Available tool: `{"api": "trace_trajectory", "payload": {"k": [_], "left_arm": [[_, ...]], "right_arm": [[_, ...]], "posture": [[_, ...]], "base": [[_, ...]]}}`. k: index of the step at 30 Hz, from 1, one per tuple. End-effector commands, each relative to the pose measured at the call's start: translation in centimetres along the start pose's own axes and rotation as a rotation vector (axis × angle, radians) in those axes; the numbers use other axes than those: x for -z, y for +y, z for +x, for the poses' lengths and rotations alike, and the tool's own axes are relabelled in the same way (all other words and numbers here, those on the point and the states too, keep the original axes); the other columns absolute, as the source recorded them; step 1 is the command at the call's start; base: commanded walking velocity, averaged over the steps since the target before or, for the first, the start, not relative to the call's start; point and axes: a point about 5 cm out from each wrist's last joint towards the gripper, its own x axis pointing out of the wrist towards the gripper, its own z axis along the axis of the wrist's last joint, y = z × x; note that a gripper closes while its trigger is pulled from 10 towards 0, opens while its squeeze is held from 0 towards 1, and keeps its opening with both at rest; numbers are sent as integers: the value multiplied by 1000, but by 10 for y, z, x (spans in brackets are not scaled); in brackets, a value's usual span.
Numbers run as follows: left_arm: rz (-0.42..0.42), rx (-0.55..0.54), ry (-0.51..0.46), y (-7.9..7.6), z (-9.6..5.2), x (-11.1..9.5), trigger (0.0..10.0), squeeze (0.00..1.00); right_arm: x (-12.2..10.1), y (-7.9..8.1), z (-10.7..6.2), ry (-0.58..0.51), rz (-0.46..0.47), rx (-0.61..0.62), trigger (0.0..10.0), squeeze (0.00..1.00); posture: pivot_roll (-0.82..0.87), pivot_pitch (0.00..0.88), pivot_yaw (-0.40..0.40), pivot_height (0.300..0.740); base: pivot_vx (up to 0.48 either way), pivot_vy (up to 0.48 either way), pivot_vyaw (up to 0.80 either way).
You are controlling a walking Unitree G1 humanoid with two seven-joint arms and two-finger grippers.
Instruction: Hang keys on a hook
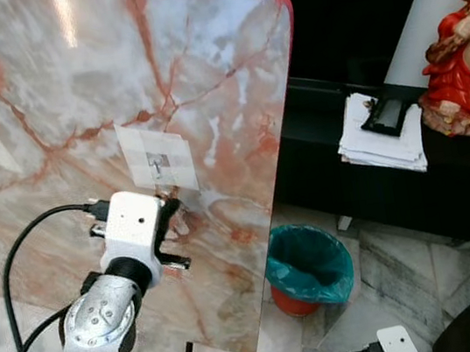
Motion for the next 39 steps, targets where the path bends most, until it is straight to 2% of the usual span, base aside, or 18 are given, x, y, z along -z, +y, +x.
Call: {"api": "trace_trajectory", "payload": {"k": [1, 4, 12, 20, 39], "left_arm": [[5, -34, -2, 1, -3, 4, 10000, 0], [-32, -73, 3, 1, -9, 7, 10000, 0], [-60, -63, -49, -6, -11, 6, 10000, 0], [-83, -104, -126, -2, -5, -1, 10000, 0], [-65, -52, -109, -7, 12, -3, 10000, 0]], "right_arm": [[2, -5, 0, 2, 14, 11, 10000, 0], [3, -5, 0, 2, 13, 12, 10000, 0], [1, -4, 0, 0, 4, 11, 10000, 0], [-1, -2, 0, -4, 4, 14, 10000, 0], [1, -7, 0, -1, 3, 18, 10000, 0]], "posture": [[54, 28, -113, 740], [58, 29, -115, 740], [61, 28, -120, 740], [55, 28, -120, 740], [52, 29, -118, 740]], "base": [[0, 0, 0], [0, 0, 0], [0, 0, 0], [0, 0, 0], [0, 0, 0]]}}
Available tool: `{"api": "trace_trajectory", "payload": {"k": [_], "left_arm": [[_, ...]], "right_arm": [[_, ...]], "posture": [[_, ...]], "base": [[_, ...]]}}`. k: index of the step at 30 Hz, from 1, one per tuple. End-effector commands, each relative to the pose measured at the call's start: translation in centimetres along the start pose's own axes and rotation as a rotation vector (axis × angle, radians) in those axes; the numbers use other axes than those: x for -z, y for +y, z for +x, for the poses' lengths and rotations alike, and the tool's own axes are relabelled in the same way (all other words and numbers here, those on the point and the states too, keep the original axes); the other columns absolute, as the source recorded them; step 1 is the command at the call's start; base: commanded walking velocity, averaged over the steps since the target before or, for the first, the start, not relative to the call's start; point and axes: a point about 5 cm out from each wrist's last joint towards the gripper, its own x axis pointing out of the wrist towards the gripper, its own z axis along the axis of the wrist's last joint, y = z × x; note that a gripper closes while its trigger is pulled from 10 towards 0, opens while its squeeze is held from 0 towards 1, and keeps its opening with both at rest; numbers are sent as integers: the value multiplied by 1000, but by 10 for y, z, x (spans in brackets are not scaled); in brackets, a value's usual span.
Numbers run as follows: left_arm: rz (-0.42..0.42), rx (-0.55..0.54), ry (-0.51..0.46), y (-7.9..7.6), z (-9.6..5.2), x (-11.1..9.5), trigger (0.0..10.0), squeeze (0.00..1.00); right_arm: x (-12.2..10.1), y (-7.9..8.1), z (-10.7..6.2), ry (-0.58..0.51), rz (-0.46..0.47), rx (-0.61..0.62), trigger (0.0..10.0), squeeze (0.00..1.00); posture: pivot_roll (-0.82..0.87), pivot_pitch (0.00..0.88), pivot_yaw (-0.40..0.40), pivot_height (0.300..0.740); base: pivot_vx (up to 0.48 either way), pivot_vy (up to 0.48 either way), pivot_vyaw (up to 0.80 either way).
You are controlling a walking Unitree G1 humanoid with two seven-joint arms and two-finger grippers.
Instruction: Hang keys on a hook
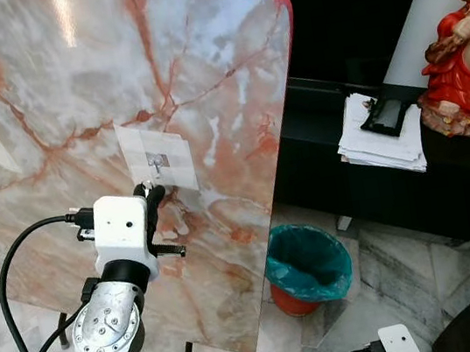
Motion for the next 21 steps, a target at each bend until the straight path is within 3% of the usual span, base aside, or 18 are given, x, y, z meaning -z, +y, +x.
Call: {"api": "trace_trajectory", "payload": {"k": [1, 21], "left_arm": [[9, 26, 18, -4, 3, 2, 10000, 0], [0, 43, 22, -8, 7, 0, 10000, 0]], "right_arm": [[3, -5, 0, 4, 5, 12, 10000, 0], [4, -6, -1, 7, 7, 11, 10000, 0]], "posture": [[52, 29, -118, 740], [52, 29, -118, 740]], "base": [[0, 0, 0], [0, 0, 0]]}}
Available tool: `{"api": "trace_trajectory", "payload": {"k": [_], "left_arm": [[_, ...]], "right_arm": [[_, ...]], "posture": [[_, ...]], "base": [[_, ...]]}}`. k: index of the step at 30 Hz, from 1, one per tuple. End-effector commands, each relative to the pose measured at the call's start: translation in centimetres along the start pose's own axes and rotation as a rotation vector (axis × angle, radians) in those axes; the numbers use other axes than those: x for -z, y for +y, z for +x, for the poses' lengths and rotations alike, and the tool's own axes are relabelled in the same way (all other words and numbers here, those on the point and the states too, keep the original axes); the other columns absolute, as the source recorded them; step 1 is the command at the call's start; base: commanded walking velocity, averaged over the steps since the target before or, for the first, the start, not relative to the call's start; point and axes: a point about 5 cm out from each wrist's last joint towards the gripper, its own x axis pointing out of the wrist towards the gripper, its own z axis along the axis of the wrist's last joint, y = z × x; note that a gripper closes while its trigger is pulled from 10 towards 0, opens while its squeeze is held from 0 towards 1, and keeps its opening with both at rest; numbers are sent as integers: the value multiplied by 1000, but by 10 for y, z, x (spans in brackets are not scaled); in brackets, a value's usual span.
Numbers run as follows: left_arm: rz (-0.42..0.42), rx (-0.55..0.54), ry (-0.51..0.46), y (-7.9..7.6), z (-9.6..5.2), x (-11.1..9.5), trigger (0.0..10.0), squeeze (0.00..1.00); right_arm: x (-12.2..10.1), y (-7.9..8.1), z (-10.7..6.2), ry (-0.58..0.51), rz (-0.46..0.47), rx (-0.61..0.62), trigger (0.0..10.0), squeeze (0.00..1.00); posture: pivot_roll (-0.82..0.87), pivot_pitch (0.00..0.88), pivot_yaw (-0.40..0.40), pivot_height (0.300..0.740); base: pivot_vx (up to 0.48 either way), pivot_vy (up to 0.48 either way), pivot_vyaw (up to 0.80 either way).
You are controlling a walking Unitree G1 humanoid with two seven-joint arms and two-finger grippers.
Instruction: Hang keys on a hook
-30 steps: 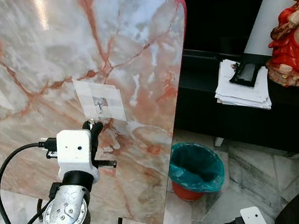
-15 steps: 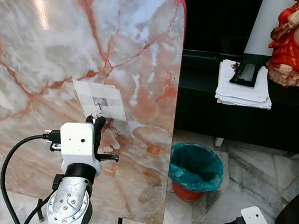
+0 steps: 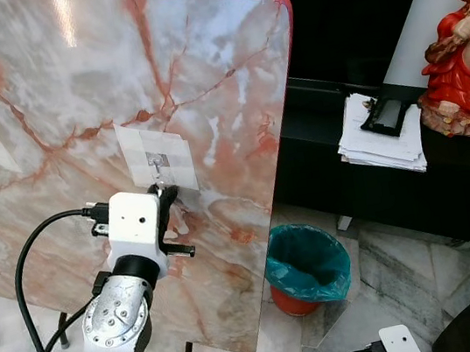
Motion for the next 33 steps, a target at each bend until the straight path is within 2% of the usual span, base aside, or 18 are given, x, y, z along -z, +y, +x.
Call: {"api": "trace_trajectory", "payload": {"k": [1, 33], "left_arm": [[2, -10, -10, 1, 1, -3, 10000, 0], [-48, -14, -52, 2, 5, -14, 10000, 0]], "right_arm": [[3, -5, 0, 5, 6, 11, 10000, 0], [4, -4, -1, 9, 5, 11, 10000, 0]], "posture": [[51, 29, -118, 740], [51, 28, -116, 740]], "base": [[0, 0, 0], [0, 0, 0]]}}
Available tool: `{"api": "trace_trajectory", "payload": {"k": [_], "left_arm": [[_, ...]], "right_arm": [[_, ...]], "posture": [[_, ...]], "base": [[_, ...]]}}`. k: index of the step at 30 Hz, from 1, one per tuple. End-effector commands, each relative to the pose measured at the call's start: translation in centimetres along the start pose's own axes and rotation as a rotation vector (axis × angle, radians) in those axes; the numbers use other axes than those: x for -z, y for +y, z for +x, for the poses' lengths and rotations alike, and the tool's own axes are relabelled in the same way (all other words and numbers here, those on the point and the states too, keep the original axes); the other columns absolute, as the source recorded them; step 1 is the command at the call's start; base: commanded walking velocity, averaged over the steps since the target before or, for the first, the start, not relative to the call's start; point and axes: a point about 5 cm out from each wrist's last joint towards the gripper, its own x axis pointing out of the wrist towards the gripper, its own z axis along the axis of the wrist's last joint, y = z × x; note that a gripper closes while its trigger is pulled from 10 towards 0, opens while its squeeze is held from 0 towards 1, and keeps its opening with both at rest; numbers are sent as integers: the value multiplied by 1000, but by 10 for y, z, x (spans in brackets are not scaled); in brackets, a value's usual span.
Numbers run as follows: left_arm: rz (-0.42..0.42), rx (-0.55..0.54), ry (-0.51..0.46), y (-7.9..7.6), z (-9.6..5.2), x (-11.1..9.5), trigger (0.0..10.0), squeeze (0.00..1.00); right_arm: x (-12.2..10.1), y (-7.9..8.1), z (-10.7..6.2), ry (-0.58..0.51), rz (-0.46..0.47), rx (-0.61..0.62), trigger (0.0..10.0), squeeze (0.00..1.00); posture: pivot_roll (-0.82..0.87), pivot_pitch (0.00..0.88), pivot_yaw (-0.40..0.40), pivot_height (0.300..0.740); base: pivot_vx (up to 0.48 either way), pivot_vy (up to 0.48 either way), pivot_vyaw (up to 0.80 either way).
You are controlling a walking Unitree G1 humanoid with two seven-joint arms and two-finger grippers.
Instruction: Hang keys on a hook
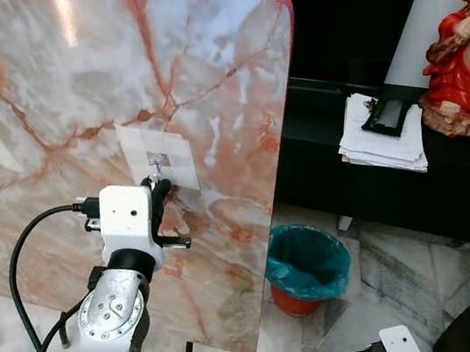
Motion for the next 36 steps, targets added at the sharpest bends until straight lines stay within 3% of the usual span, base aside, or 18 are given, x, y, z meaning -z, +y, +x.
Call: {"api": "trace_trajectory", "payload": {"k": [1, 36], "left_arm": [[-13, 16, -20, -3, 1, -7, 10000, 0], [-18, 48, 55, -5, 4, -8, 10000, 0]], "right_arm": [[3, -5, 0, 7, 5, 11, 10000, 0], [4, -3, 0, 8, 4, 6, 10000, 0]], "posture": [[51, 27, -116, 740], [51, 31, -114, 740]], "base": [[0, 0, 0], [0, 0, 0]]}}
